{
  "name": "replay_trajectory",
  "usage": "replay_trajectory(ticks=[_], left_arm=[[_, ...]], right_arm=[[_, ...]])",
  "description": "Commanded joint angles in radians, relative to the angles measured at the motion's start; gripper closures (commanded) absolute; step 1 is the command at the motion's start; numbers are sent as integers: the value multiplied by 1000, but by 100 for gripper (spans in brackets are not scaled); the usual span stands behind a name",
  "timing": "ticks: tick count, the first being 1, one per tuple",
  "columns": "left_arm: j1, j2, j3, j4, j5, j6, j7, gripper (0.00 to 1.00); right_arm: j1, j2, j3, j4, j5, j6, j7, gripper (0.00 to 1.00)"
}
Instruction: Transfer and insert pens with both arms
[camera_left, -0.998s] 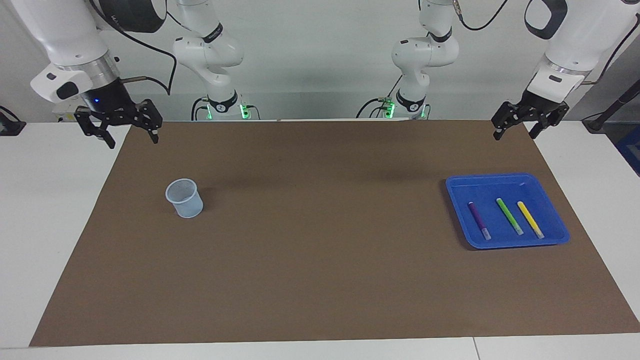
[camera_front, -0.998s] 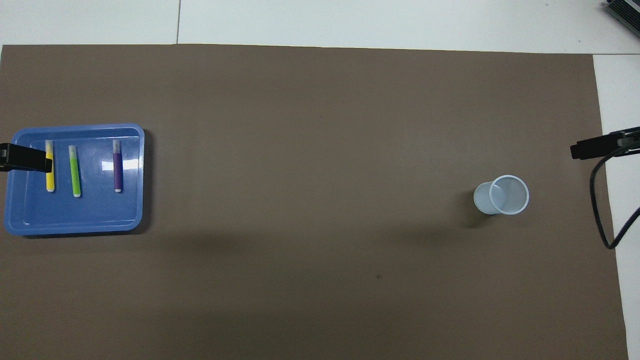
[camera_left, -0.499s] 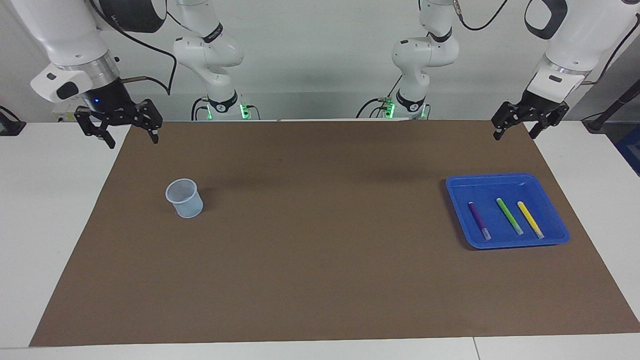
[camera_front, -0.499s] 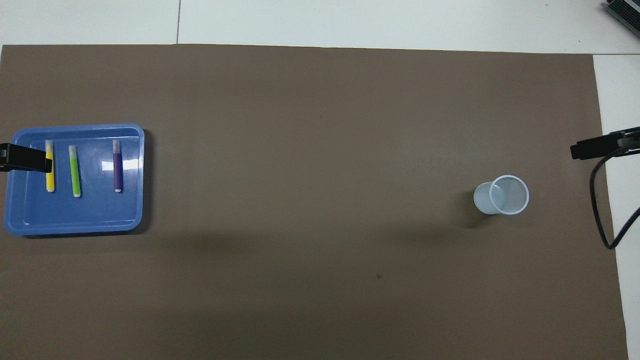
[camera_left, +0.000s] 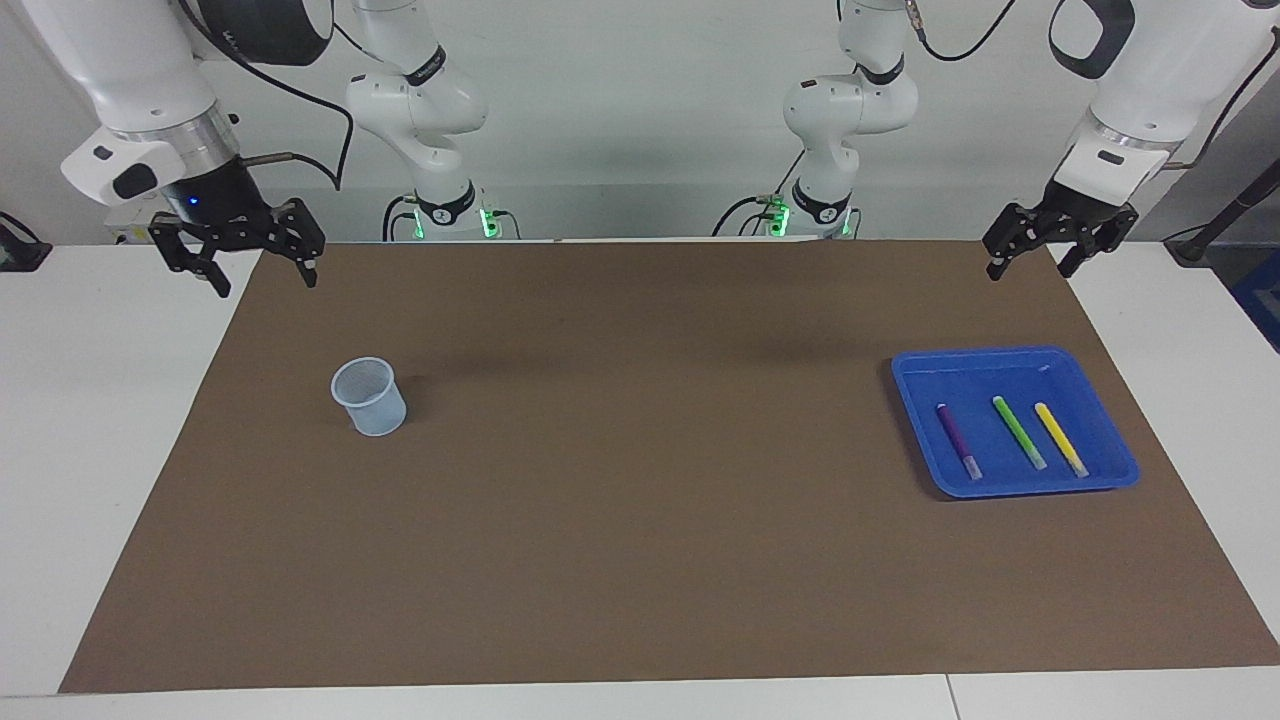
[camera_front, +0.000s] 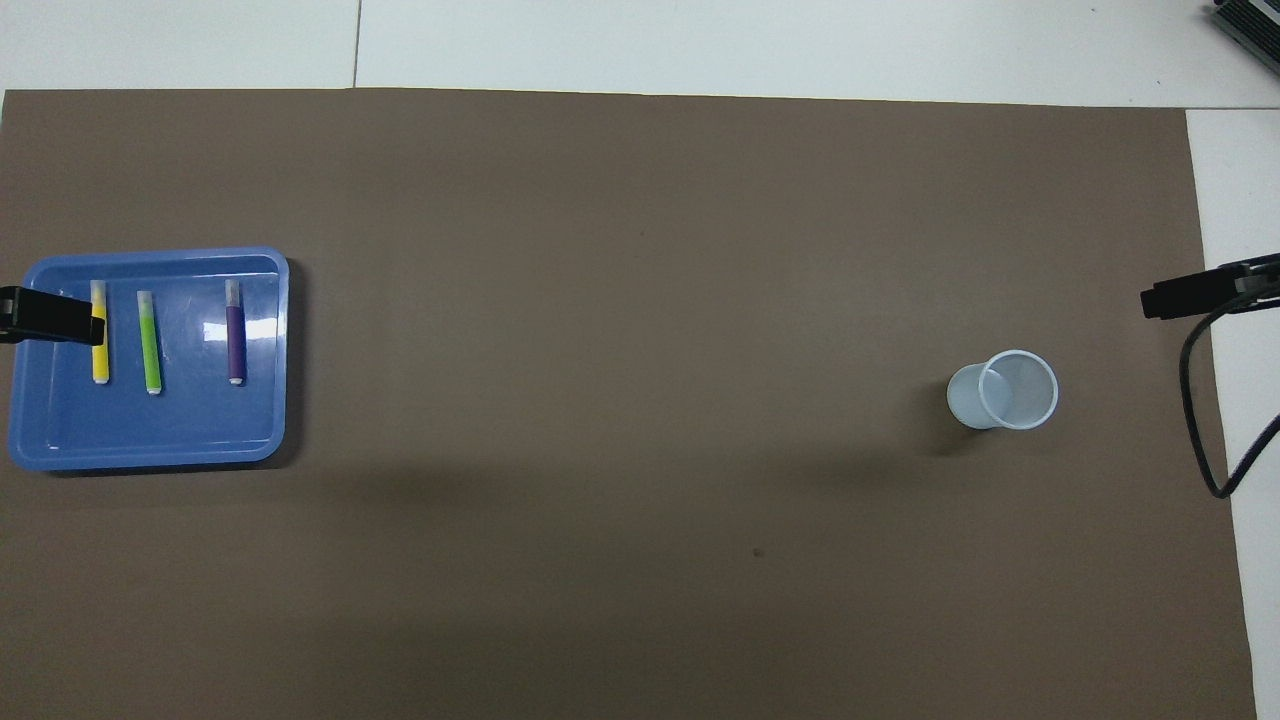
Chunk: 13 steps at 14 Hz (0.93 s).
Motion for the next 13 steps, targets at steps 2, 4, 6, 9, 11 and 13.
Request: replay_trajectory(ticks=[2,4,6,9,11,13], left_arm=[[-3,-22,1,-25,6,4,5,0],[-3,-22,1,-25,6,4,5,0],[-5,-26,0,-25,6,-2,6,0],[-3,-42,-6,-27,6,-24,5,0],[-2,-44,-5,-31,6,-33,3,0],[6,-45,-2,-30,6,-37,2,0]], right_arm=[[-6,-22,0,-26,24,8,-24,0],[-6,-22,2,-26,24,8,-24,0],[-6,-22,0,-26,24,8,-24,0],[-6,-22,0,-26,24,8,-24,0],[-6,-22,0,-26,24,8,-24,0],[-6,-22,0,-26,24,8,-24,0]])
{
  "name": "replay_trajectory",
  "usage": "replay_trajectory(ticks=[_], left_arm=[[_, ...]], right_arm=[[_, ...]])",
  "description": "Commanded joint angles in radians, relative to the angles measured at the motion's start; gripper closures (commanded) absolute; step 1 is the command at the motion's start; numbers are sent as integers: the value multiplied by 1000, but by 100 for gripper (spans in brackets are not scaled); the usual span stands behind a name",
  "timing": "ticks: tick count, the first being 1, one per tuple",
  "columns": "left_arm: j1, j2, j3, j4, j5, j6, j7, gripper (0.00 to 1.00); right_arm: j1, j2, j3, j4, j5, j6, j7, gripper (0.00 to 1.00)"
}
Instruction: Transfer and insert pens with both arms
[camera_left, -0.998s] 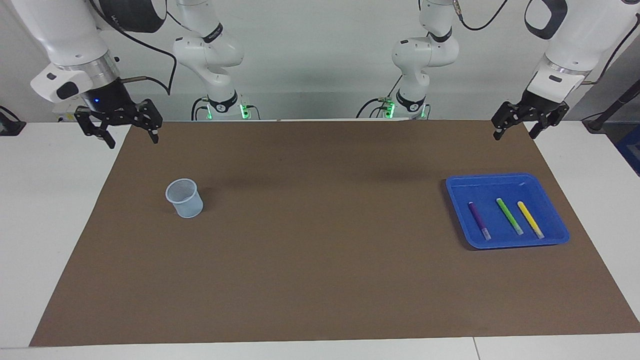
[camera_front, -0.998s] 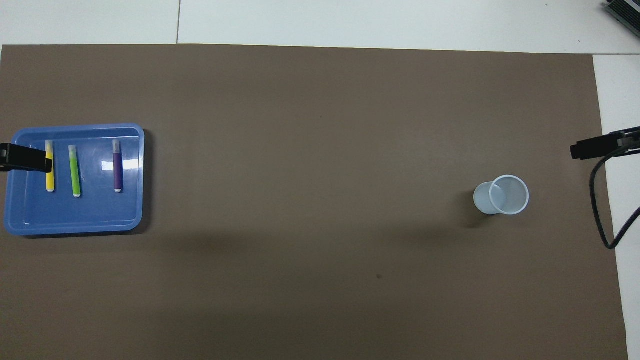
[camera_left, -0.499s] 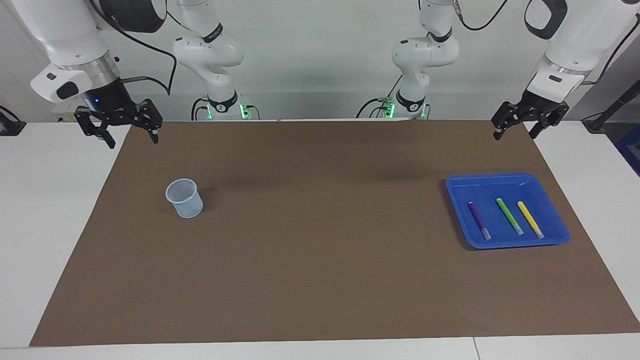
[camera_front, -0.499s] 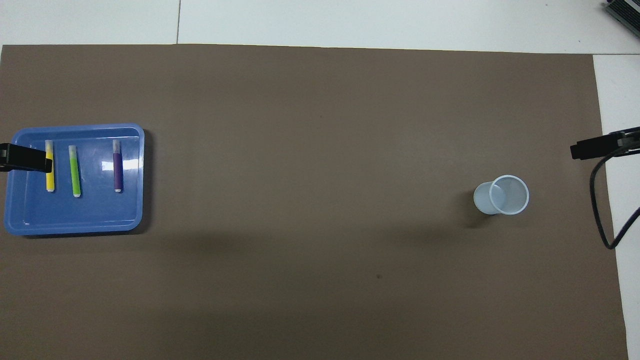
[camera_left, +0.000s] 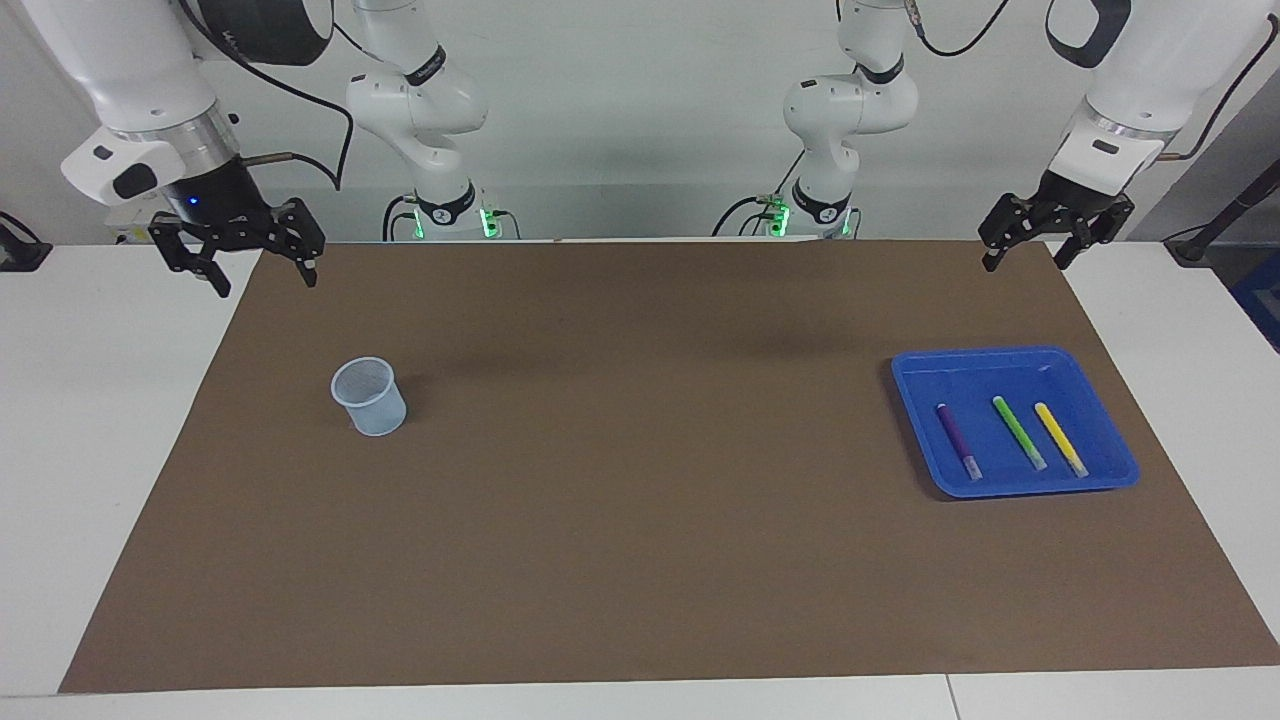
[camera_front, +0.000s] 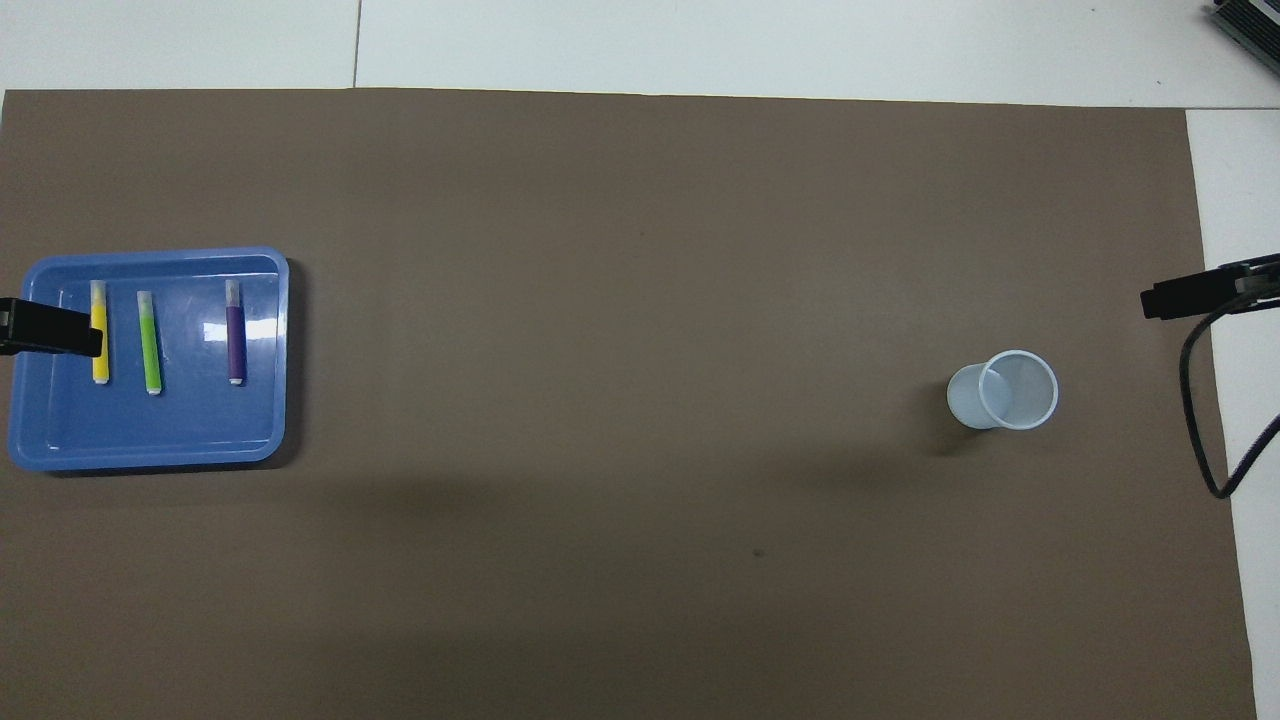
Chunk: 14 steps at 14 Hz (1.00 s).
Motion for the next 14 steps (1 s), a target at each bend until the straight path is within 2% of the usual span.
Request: replay_trajectory(ticks=[1,8,12,14], left_arm=[[-1,-26,4,-27,6,-4,-3,0],[8,-13,5,-51,14,73,2,0],[6,-4,4,-156,14,241,2,0],[6,54,2,-157,14,297,6,0]], right_arm=[[-6,-22,0,-26,24,8,-24,0],[-6,-22,0,-26,24,8,-24,0],[-6,-22,0,-26,24,8,-24,0],[-7,-22,2,-26,24,9,-24,0]])
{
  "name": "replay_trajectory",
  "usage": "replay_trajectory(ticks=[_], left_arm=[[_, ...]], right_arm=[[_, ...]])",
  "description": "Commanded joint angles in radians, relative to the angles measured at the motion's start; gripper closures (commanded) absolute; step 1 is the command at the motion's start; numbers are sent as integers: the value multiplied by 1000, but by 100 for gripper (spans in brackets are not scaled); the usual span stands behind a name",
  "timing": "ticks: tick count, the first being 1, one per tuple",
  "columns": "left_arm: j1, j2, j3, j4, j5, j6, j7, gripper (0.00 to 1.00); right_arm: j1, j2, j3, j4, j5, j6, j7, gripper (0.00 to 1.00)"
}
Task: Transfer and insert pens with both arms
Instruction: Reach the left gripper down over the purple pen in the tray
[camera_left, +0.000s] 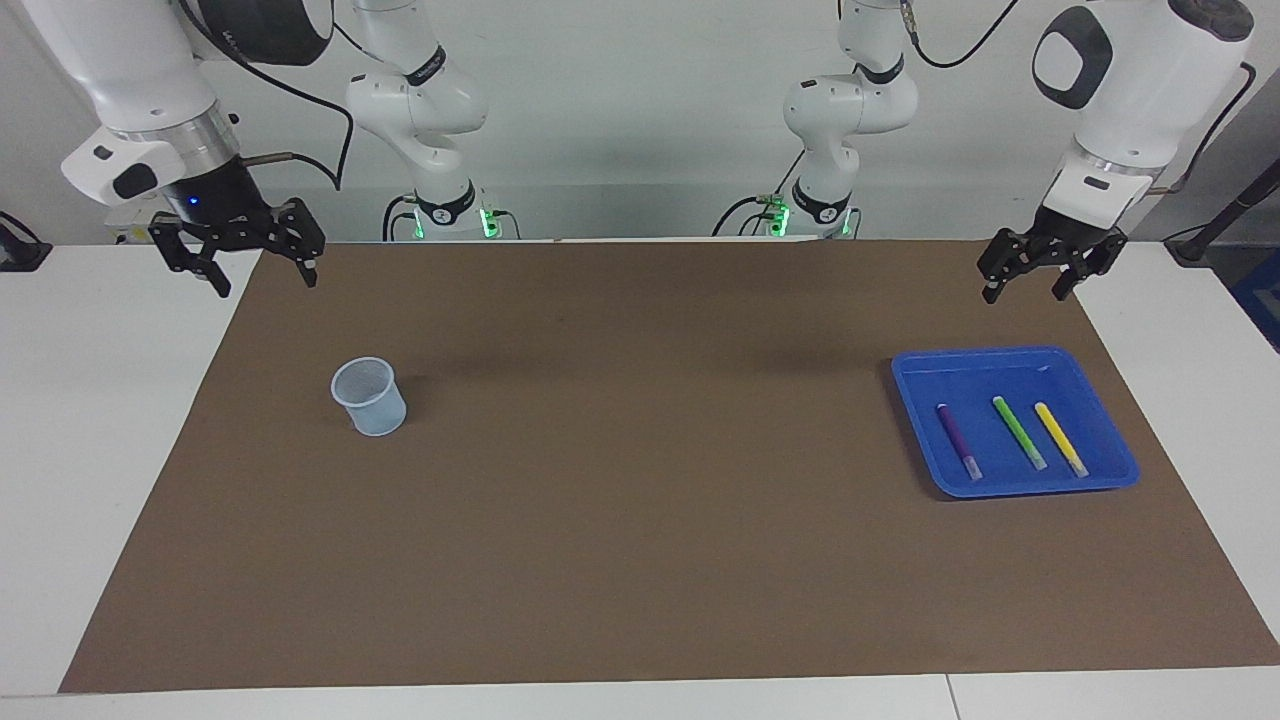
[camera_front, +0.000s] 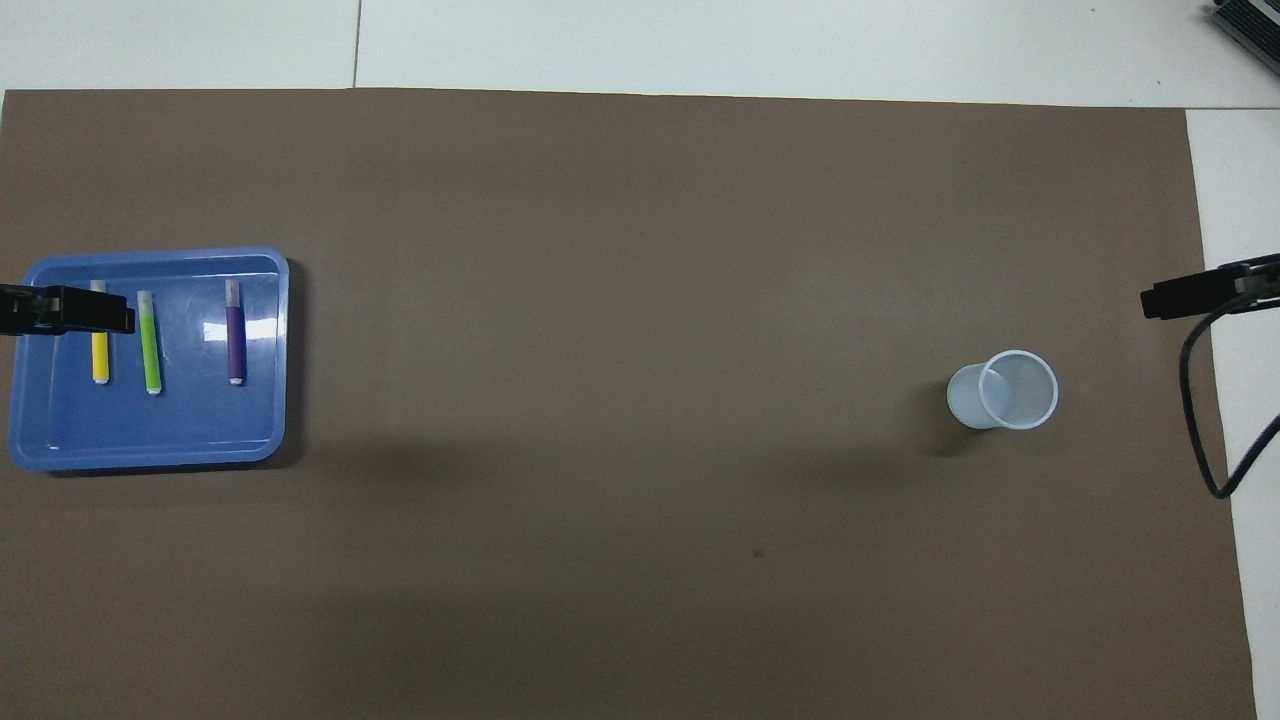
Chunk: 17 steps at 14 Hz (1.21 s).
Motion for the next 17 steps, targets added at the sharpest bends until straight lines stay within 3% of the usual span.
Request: replay_trajectory(ticks=[1,6,12,17], left_arm=[[4,63,-2,-18,14,96,9,0],[27,189,-2,-20,14,237,13,0],[58,261,-2,-125,14,427,14,0],[60,377,-2,-132,14,550,10,0]], right_arm=[[-6,-22,0,-26,24,9,-24,0],[-6,-22,0,-26,24,14,-24,0],[-6,-22,2,-25,24,18,-24,0],[-4,-22,2,-26,24,18,-24,0]])
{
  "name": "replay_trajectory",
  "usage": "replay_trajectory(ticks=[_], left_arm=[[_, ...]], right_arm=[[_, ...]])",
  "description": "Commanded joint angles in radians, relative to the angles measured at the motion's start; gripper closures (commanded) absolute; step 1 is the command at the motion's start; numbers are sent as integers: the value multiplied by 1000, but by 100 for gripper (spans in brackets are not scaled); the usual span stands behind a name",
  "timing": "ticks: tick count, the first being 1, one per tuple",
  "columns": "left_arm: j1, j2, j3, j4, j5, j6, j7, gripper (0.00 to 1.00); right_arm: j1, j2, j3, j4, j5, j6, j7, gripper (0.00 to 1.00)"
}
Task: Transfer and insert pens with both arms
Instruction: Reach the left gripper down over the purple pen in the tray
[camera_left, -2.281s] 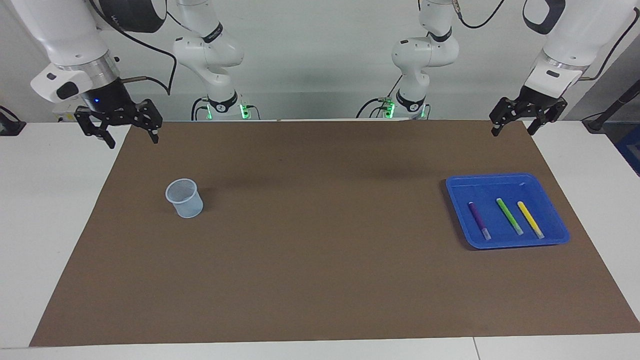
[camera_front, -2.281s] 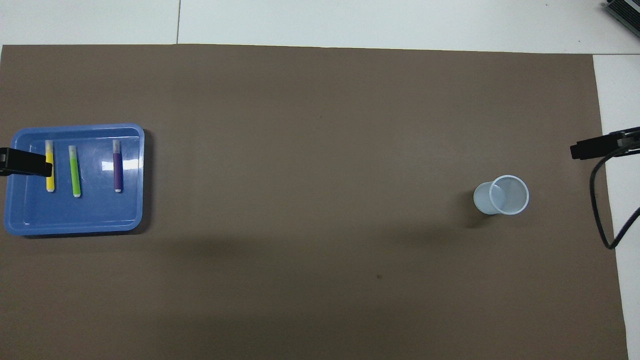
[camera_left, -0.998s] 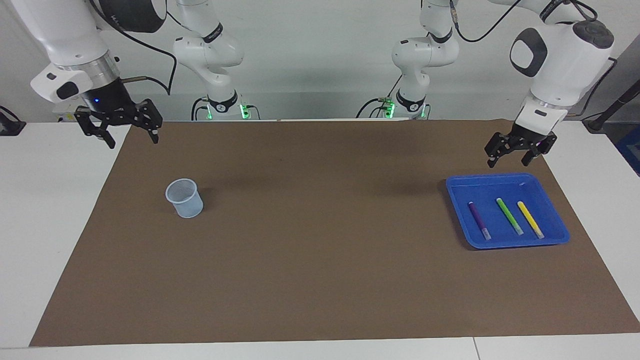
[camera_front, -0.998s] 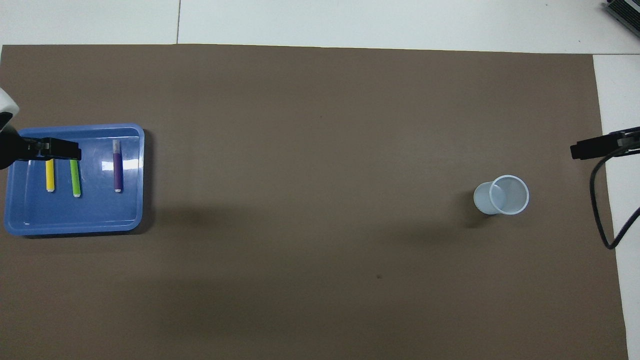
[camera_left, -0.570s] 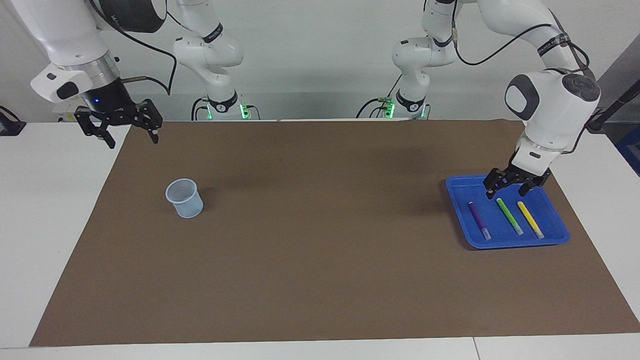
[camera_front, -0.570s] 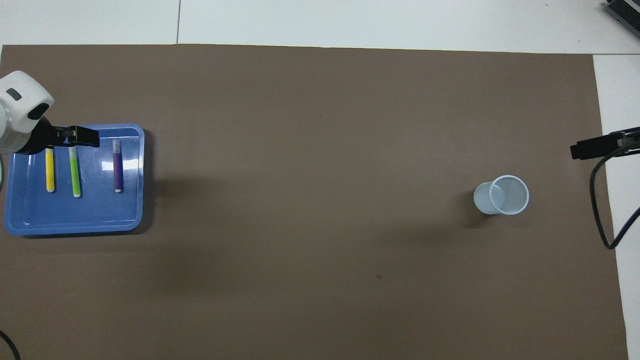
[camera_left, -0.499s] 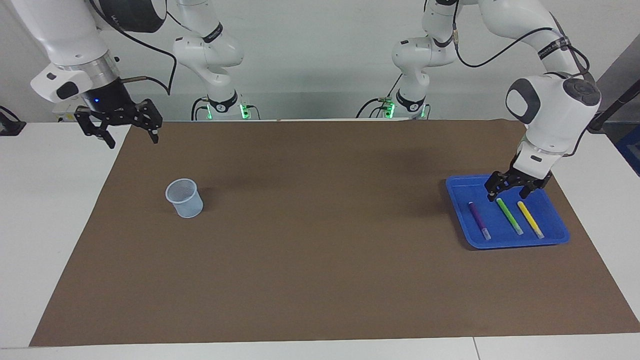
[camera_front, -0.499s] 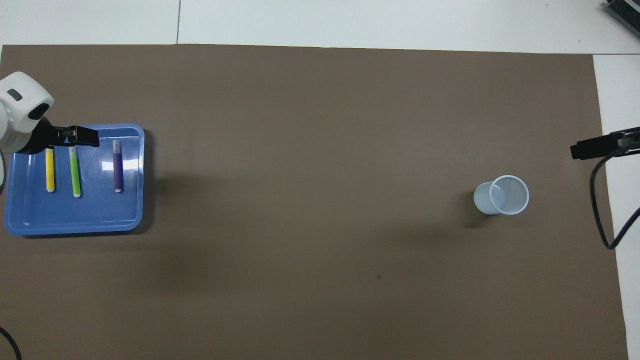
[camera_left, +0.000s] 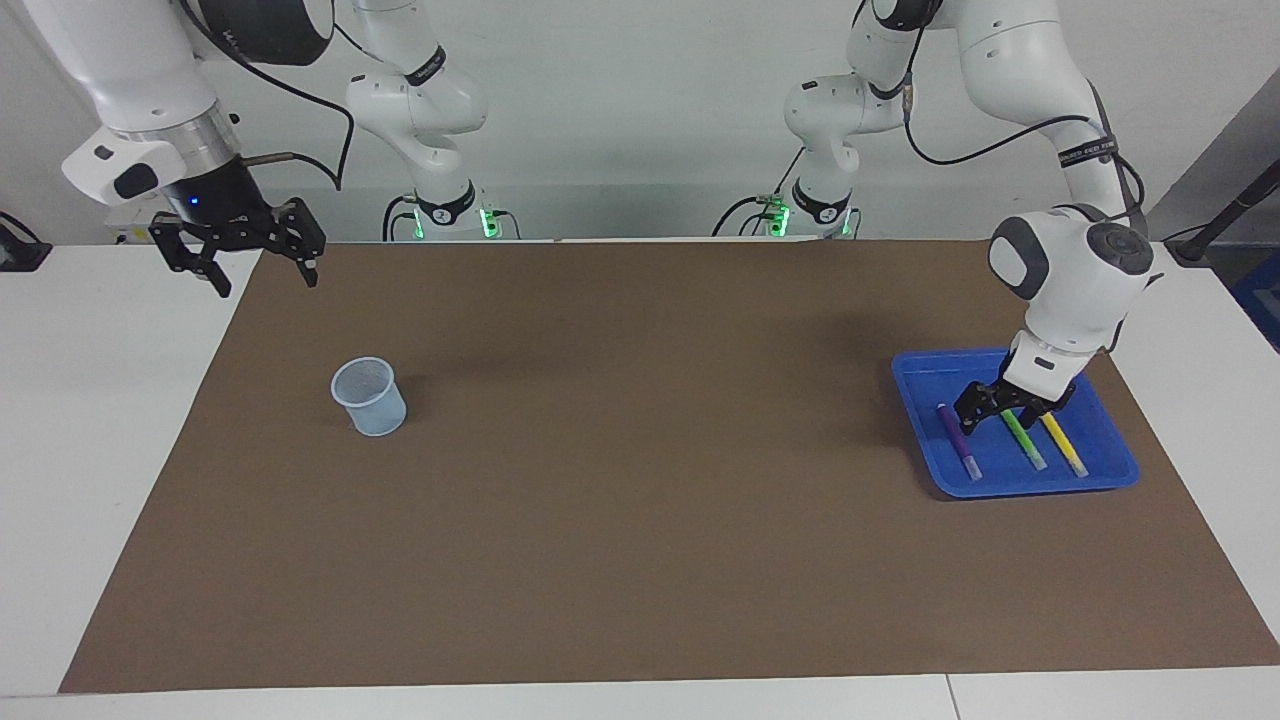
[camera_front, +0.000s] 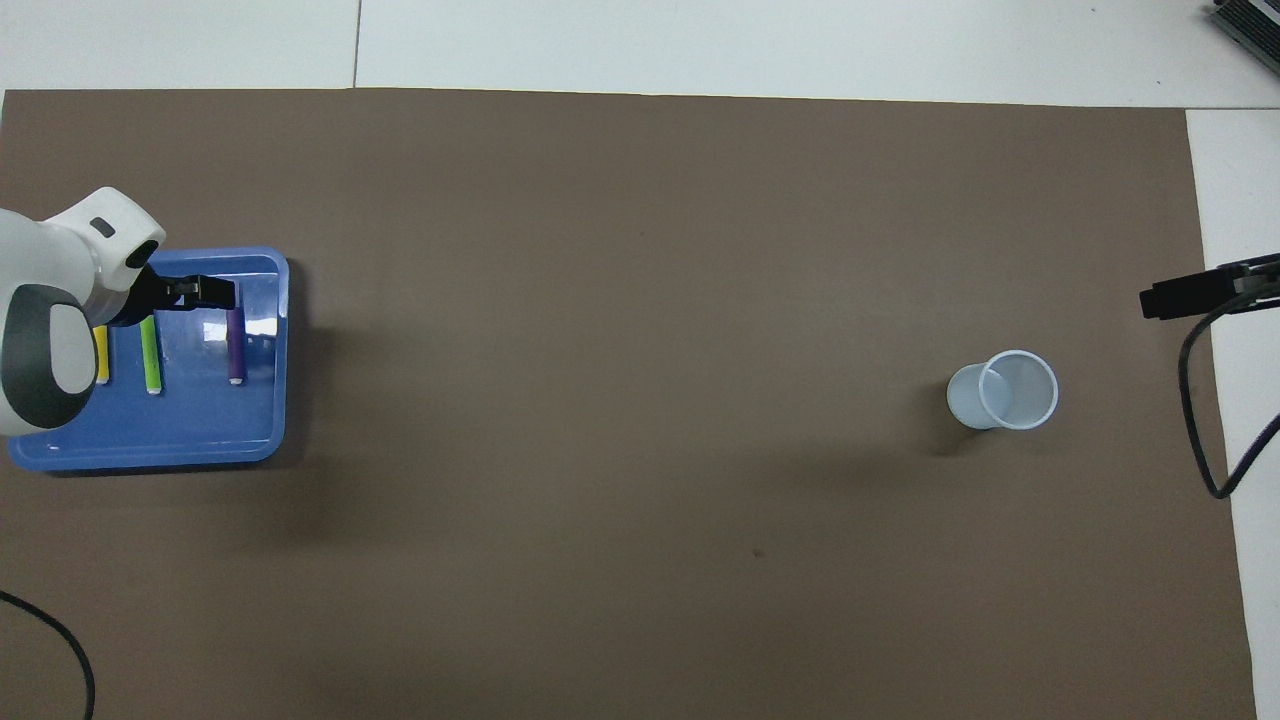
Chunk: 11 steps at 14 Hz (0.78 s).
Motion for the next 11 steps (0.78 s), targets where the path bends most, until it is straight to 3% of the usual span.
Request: replay_trajectory(ticks=[1,8,11], left_arm=[[7,40,-4,-16,13,82,6,0],[8,63,-3,-41,12,108,3,1],[8,46,-3,-100,12,123,0,7]], right_arm=[[-5,-22,1,-26,24,17,-24,0],[-1,-34,6,-25,24,20,-21,0],[-2,-39,4,-25,24,20,-23,0]])
